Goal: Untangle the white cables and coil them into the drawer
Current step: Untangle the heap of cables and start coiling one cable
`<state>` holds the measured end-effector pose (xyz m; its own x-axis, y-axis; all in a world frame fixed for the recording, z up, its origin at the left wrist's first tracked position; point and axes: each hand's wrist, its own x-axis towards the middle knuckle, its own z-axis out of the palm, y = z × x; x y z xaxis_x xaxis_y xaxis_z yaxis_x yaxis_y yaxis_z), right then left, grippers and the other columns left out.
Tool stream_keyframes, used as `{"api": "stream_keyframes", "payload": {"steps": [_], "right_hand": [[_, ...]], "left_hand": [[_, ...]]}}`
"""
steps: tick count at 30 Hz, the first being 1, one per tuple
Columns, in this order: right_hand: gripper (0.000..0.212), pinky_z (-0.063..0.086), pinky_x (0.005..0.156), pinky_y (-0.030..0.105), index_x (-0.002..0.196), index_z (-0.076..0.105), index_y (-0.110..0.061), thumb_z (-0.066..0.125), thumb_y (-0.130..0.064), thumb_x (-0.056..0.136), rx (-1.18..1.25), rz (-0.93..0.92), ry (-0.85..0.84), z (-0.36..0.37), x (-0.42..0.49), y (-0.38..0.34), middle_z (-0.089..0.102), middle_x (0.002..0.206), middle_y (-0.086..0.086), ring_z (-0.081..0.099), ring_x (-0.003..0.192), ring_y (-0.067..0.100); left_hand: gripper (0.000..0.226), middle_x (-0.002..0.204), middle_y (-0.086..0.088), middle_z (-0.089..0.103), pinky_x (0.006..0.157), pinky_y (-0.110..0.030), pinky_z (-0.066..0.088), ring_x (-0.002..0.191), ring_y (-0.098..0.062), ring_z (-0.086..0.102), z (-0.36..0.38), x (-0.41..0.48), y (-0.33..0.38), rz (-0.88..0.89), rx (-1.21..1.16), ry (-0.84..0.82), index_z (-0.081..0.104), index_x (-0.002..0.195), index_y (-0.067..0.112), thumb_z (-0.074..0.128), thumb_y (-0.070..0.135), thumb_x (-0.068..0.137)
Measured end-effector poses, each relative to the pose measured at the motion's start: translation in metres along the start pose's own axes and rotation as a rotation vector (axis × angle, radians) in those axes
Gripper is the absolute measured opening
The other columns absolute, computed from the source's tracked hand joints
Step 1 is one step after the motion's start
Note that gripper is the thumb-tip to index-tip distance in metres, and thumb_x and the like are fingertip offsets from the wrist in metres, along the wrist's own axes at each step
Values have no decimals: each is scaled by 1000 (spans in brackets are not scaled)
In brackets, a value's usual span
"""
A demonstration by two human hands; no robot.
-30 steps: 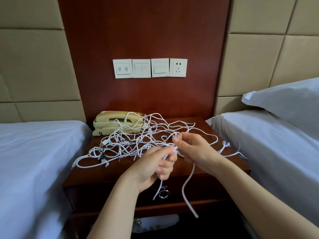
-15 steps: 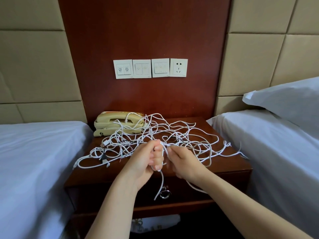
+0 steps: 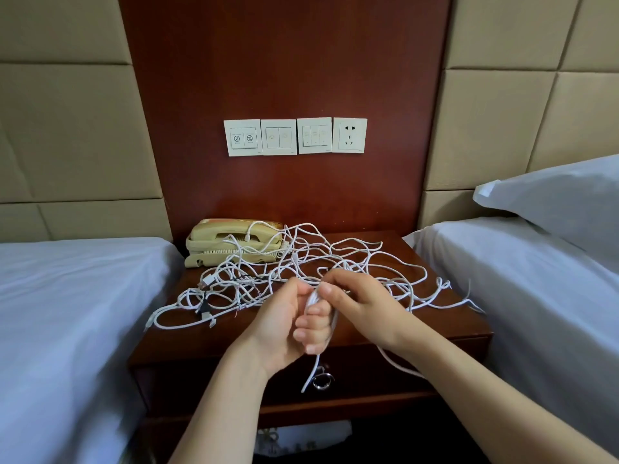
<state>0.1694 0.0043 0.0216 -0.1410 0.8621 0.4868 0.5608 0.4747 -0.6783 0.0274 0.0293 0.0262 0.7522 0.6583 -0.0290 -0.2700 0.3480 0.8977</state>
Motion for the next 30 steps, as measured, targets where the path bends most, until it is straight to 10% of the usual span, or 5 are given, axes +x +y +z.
{"api": "stream_keyframes", "payload": {"steps": [30], "right_hand": [[29, 33, 53, 18, 69, 52, -14, 48, -25, 96, -182, -24, 264, 2, 3, -3, 49, 55, -10, 46, 56, 8]], "left_hand": [[41, 39, 4, 30, 36, -15, 29, 31, -6, 28, 27, 5, 4, 155, -157, 372, 50, 63, 3, 32, 13, 99]]}}
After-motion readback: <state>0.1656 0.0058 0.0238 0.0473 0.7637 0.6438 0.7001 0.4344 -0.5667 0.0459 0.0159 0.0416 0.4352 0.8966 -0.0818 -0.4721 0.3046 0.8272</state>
